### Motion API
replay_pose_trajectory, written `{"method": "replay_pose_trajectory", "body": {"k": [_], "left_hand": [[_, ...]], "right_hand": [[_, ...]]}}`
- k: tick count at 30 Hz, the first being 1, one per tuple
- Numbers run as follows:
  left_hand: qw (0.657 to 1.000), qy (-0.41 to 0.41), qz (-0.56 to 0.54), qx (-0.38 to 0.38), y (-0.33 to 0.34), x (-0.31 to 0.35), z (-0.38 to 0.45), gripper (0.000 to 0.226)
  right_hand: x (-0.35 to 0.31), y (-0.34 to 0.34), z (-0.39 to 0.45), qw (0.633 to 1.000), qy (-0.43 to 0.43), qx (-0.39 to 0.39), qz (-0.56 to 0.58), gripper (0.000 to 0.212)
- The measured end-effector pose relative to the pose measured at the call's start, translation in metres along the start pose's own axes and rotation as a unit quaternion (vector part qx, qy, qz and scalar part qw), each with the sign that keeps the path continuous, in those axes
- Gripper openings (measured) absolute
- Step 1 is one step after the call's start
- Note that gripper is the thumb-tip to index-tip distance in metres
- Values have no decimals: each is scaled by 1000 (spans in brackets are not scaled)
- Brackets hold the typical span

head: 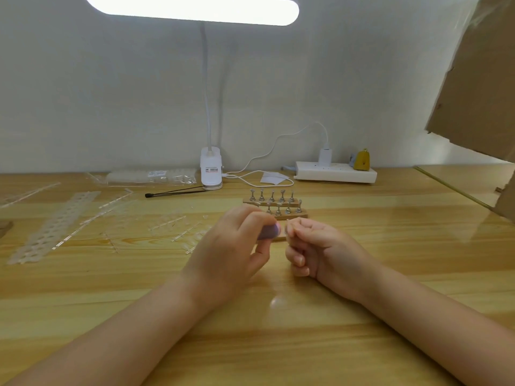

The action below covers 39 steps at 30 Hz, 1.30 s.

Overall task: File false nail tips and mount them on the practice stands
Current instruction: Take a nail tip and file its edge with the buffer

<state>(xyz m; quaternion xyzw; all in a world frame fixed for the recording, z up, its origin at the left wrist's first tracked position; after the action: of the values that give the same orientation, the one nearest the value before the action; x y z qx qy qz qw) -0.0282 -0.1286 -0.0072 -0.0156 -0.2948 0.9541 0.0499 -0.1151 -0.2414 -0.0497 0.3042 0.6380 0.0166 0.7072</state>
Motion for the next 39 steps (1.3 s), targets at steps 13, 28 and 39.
{"method": "replay_pose_trajectory", "body": {"k": [13,28,39], "left_hand": [[999,26,-28,23,-4,4,0,21],[997,66,48,8,3,13,3,18],[988,115,102,12,-1,13,4,12]], "right_hand": [[0,1,-1,1000,-17,-1,-1,11],[1,-1,1,1000,-10,-7,-6,8],[1,2,0,999,18,-42,-19,9]]}}
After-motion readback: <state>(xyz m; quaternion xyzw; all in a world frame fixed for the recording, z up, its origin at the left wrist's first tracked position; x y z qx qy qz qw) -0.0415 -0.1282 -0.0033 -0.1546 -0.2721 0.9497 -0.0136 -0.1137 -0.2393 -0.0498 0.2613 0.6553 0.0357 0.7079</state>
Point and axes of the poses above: each hand's wrist, its own z-axis towards the middle knuckle, its own y-axis out of the palm, x = y × z, the point moved 5 cm from there along z, towards the middle knuckle, and after that the axes turned 9 degrees about z, right-handed, at the moved point
